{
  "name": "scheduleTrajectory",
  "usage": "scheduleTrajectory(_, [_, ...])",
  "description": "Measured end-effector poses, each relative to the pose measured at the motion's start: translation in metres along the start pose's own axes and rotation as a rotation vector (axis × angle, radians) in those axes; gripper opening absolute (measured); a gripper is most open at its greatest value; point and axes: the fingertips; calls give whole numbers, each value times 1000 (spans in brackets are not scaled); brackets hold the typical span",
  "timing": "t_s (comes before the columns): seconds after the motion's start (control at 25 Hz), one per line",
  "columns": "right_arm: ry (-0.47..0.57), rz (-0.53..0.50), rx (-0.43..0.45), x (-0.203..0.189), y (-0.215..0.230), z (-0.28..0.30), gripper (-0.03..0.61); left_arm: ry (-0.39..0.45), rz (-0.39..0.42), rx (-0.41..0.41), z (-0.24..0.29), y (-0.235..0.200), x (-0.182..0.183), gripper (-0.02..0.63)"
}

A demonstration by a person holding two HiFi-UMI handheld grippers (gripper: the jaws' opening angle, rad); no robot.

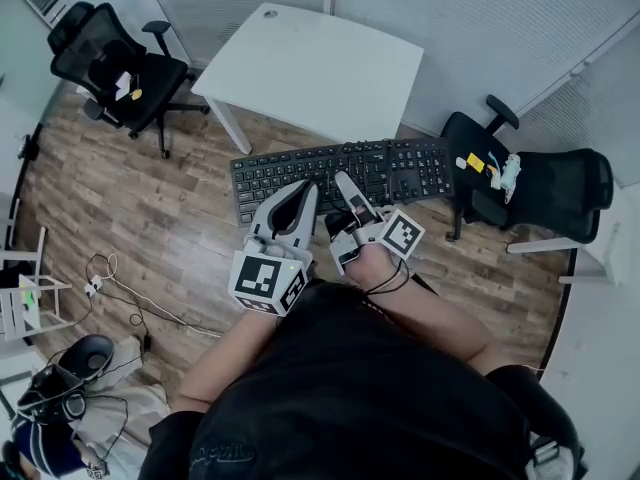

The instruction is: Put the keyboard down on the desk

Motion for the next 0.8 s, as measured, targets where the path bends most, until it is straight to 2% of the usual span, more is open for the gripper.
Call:
scheduleTrajectory(0.16, [28, 3, 1, -10, 0, 27, 81, 7, 11, -21, -4, -28, 5, 29])
scheduleTrajectory(0.4, [41, 5, 2, -21, 2, 46, 81, -9, -25, -76, -4, -47, -2, 29])
scheduleTrajectory(0.6, [53, 1, -21, -20, 8, 50, 82, -15, -39, -84, -5, -54, -7, 29])
scheduleTrajectory(0.8, [23, 13, -22, -28, 14, 65, 83, -19, -46, -63, -7, -67, -12, 29])
Point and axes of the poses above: the fingertips, and each gripper's own axes: z forward along the fingers, y to its right, x out of its top, and after that the axes turned 12 degrees about z, right-handed
